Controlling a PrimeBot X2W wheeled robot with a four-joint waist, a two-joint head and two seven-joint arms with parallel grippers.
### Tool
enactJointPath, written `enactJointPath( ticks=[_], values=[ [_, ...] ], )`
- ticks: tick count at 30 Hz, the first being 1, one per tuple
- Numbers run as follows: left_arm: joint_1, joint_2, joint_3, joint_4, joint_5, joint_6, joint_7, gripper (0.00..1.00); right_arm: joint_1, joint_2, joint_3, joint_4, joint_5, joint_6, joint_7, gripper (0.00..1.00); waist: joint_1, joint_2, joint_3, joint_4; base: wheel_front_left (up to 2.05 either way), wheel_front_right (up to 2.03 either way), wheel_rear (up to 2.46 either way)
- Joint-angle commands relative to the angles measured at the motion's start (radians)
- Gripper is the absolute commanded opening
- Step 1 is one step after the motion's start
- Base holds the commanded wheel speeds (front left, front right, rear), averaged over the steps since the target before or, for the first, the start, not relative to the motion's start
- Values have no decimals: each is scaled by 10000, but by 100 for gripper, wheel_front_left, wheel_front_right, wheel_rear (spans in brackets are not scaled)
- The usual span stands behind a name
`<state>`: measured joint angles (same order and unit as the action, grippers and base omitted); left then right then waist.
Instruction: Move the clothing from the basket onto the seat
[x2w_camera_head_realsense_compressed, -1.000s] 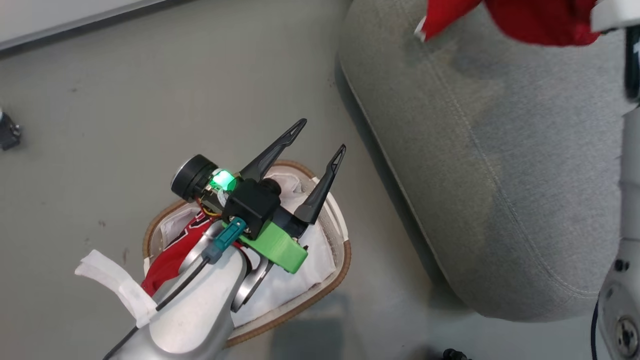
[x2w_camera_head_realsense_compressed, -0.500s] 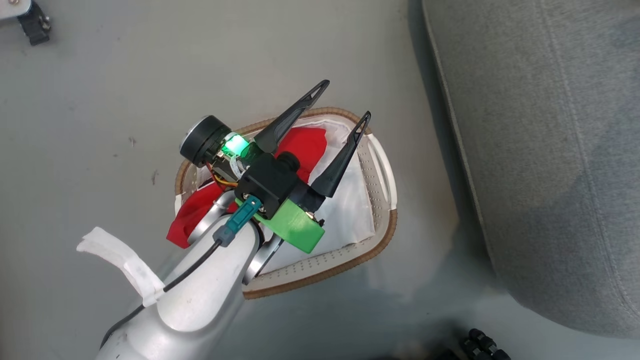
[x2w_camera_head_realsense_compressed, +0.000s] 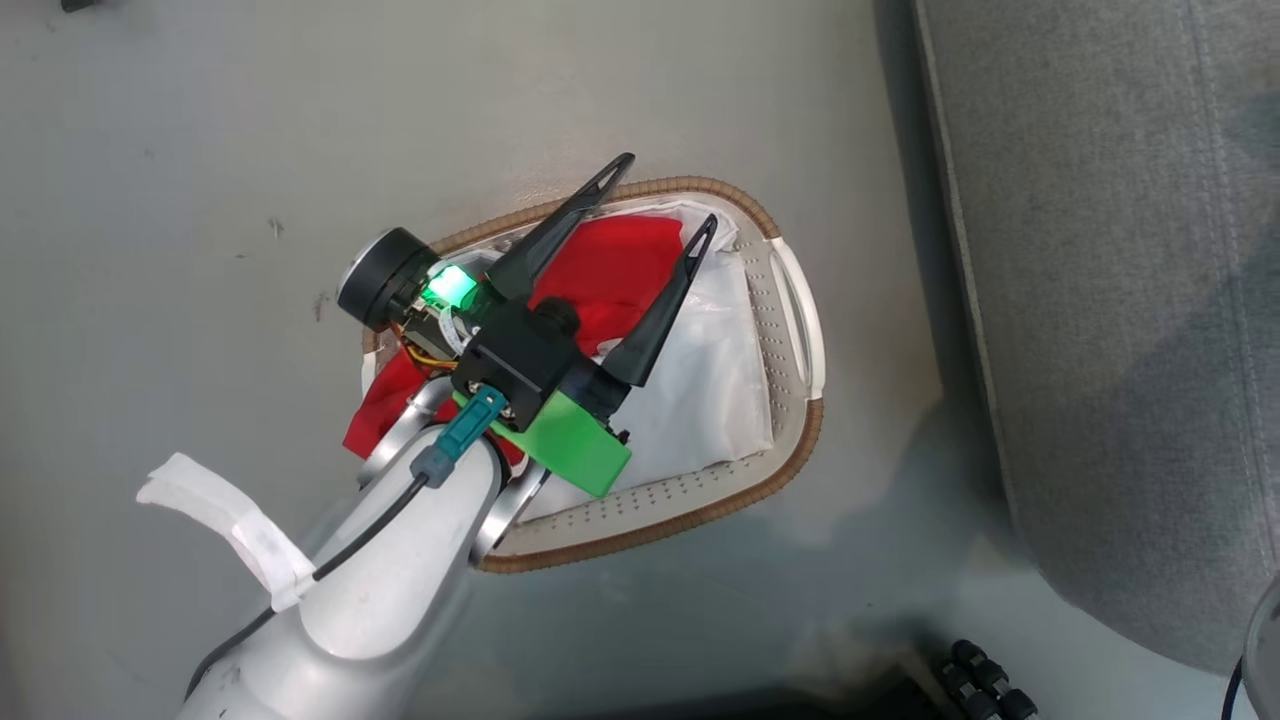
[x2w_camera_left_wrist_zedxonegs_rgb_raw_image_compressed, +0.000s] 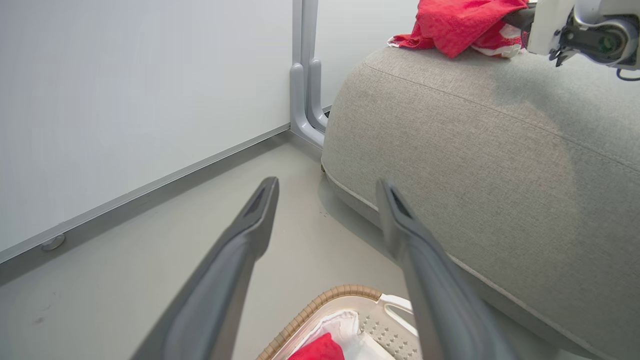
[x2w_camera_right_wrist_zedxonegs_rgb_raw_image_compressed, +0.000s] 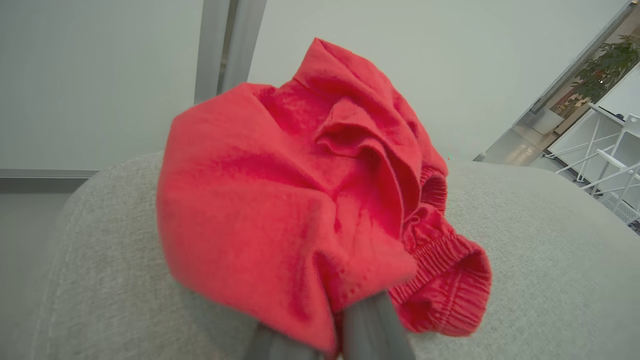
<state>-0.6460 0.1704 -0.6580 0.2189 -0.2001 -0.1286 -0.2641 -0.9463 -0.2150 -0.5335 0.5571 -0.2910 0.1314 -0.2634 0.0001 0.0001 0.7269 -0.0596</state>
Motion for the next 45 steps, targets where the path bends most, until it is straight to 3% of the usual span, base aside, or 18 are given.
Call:
enactJointPath(
  ticks=[1, 2, 19, 32, 45],
  values=[
    [67, 82, 59, 42, -1, -36, -4, 100, 260, 60, 1, -123, 116, -14, -21, 79, -1, -1, -133, -122, 0, 0, 0],
    [78, 90, 82, 55, 3, -36, -5, 100, 359, 120, 21, -158, 160, -14, -21, 100, -1, -1, -184, -153, 0, 0, 0],
    [1244, 0, 1880, -262, -188, 120, -4, 100, 2368, 613, 1462, -930, 1122, -14, -21, 100, -1, -1, -2155, -442, 0, 0, 0],
    [3182, -723, 3690, -23, -426, 72, -5, 100, 2891, 953, 2977, -877, 1587, -14, -20, 100, -1, -1, -4575, 154, 0, 0, 0],
    [5117, -1107, 5791, -326, -691, -3, -3, 100, 4472, 1631, 4585, -892, 2915, -14, -20, 100, -1, -1, -5721, 802, 0, 0, 0]
  ],
)
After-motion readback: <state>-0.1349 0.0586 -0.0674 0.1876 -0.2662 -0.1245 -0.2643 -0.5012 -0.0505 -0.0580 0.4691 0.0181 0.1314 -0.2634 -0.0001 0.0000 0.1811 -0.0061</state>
